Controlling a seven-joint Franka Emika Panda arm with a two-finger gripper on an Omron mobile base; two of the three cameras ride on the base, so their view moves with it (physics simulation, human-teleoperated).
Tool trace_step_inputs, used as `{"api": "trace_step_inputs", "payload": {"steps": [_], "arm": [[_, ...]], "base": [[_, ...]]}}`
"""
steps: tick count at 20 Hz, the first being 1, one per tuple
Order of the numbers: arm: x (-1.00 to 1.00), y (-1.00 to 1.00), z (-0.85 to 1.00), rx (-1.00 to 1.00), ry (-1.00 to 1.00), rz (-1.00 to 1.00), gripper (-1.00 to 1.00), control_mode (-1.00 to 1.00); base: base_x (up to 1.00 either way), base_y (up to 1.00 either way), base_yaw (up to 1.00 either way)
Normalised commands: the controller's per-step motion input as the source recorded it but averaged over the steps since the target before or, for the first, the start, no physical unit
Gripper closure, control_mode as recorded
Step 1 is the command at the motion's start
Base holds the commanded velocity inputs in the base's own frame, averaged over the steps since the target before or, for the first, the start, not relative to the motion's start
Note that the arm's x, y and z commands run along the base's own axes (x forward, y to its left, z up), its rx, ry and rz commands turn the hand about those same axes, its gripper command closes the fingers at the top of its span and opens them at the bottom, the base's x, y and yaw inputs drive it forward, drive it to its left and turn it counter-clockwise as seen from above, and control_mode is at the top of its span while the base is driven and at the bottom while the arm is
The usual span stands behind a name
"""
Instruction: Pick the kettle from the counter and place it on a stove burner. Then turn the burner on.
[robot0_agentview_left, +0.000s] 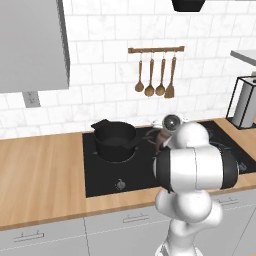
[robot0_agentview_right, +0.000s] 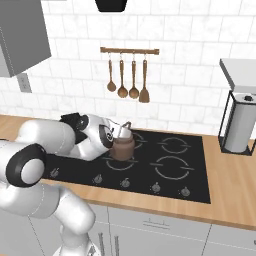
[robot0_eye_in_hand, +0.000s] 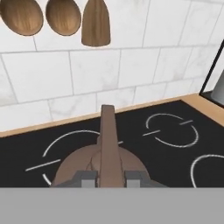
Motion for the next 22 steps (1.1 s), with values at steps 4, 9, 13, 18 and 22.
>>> {"api": "trace_step_inputs", "payload": {"steps": [4, 9, 13, 18, 22], "arm": [[-0.27, 0.0, -0.05, 0.0, 0.15, 0.0, 1.0, -1.0], [-0.14, 0.0, -0.02, 0.0, 0.06, 0.0, 1.0, -1.0], [0.0, 0.0, 0.0, 0.0, 0.04, 0.0, 1.0, -1.0], [0.0, 0.0, 0.0, 0.0, 0.06, 0.0, -1.0, -1.0], [0.0, 0.0, 0.03, 0.01, 0.0, 0.0, -1.0, -1.0]], "base": [[0.0, 0.0, 0.0], [0.0, 0.0, 0.0], [0.0, 0.0, 0.0], [0.0, 0.0, 0.0], [0.0, 0.0, 0.0]]}}
